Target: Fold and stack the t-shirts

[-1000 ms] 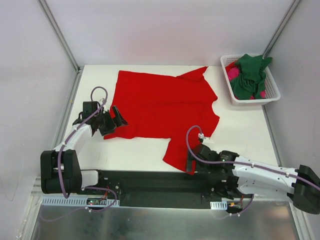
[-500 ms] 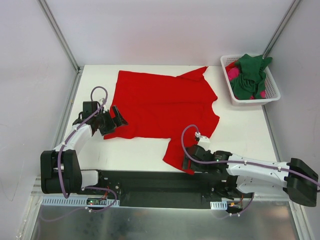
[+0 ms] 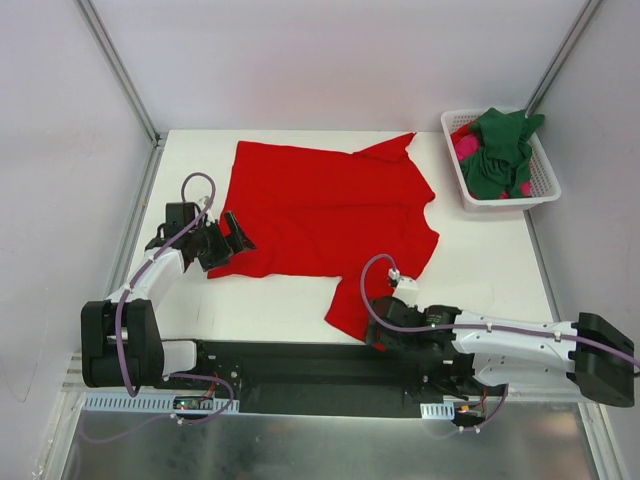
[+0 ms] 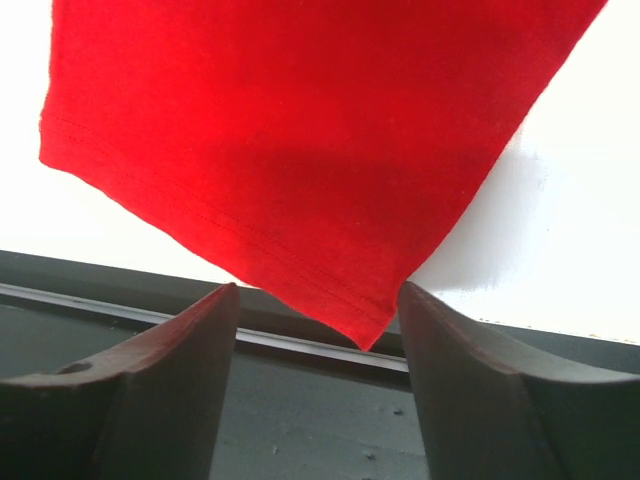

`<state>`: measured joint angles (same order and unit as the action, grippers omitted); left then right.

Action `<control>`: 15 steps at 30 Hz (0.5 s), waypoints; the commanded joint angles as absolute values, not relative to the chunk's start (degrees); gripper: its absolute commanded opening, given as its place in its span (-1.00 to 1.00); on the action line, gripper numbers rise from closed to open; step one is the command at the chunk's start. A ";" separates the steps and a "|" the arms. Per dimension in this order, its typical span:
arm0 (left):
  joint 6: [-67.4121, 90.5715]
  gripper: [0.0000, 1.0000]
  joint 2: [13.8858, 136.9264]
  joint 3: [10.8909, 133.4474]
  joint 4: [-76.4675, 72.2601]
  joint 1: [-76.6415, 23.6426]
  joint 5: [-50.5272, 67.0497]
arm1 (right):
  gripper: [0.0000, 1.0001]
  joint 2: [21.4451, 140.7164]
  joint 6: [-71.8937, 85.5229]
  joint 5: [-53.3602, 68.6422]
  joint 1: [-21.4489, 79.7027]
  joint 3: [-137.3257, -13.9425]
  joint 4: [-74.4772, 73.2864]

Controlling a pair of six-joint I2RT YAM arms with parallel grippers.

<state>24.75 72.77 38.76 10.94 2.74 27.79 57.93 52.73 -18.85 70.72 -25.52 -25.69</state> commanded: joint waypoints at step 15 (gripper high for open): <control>25.05 0.99 73.04 40.17 9.93 3.60 26.46 | 0.21 60.91 56.77 -17.14 73.74 -25.31 -31.29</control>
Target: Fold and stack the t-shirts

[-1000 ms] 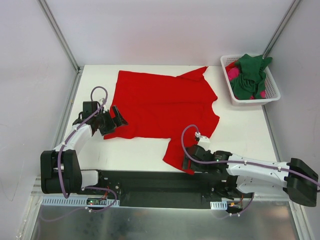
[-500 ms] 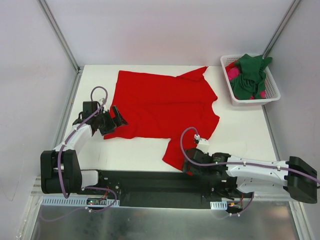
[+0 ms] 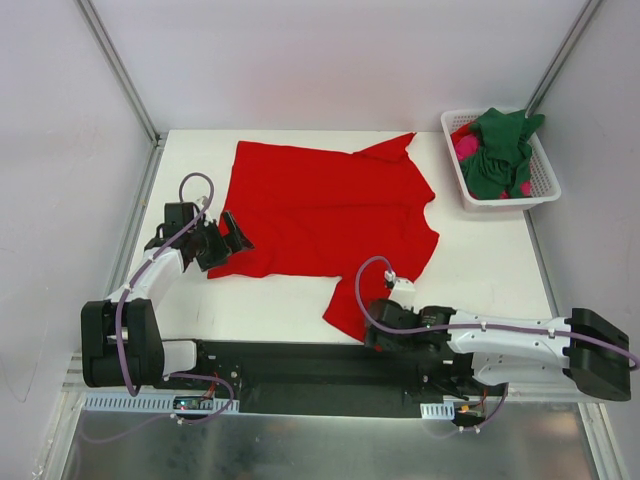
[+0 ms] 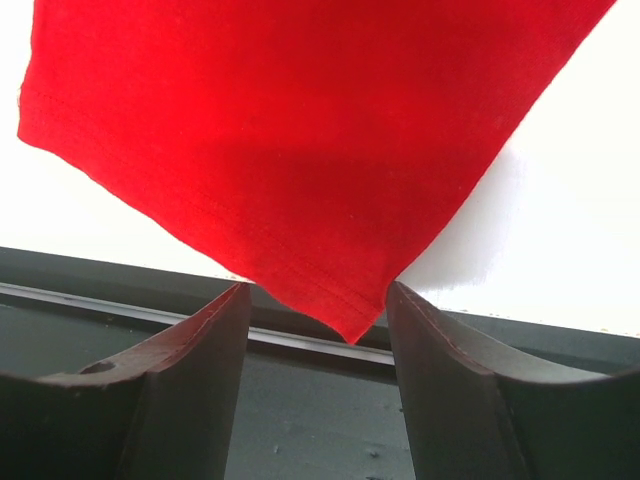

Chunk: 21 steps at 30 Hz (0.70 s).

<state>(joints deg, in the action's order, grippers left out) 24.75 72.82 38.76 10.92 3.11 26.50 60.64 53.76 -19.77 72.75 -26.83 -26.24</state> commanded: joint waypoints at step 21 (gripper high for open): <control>24.87 0.99 72.42 40.17 10.02 3.95 26.37 | 0.20 61.44 56.43 -19.25 74.62 -26.19 -32.08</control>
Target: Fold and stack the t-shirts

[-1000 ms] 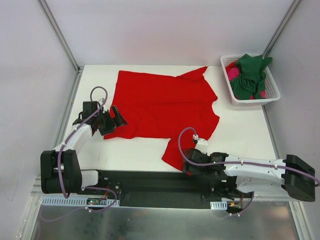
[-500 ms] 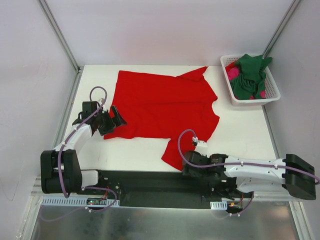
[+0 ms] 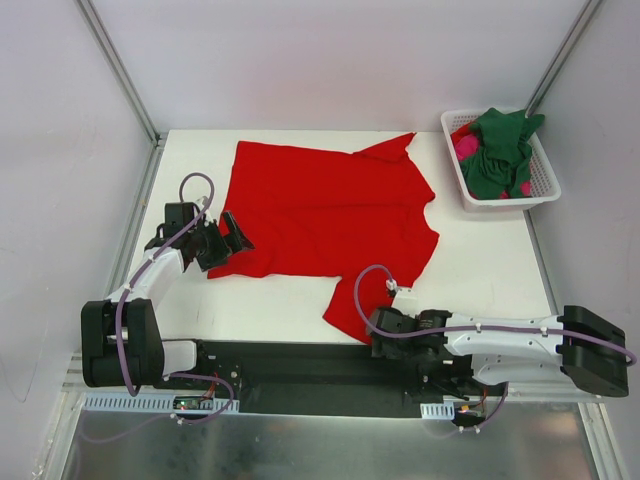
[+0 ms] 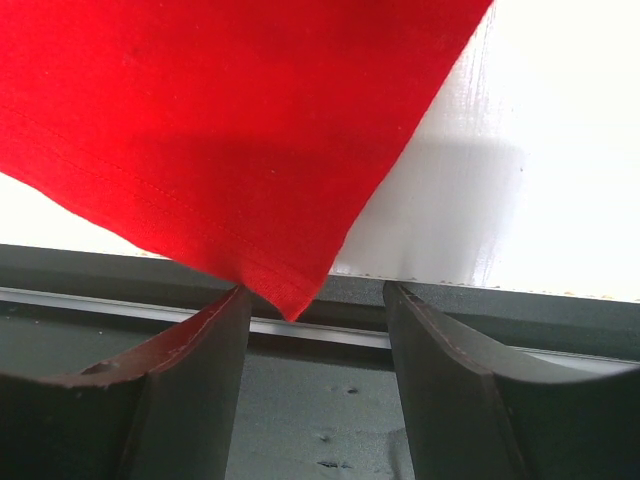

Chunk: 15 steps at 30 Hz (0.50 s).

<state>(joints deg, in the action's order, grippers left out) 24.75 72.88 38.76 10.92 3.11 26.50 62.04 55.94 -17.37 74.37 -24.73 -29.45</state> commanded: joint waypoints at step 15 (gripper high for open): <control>24.87 0.99 72.77 40.17 10.02 4.13 27.07 | 0.19 55.99 57.48 -22.41 74.62 -24.96 -32.61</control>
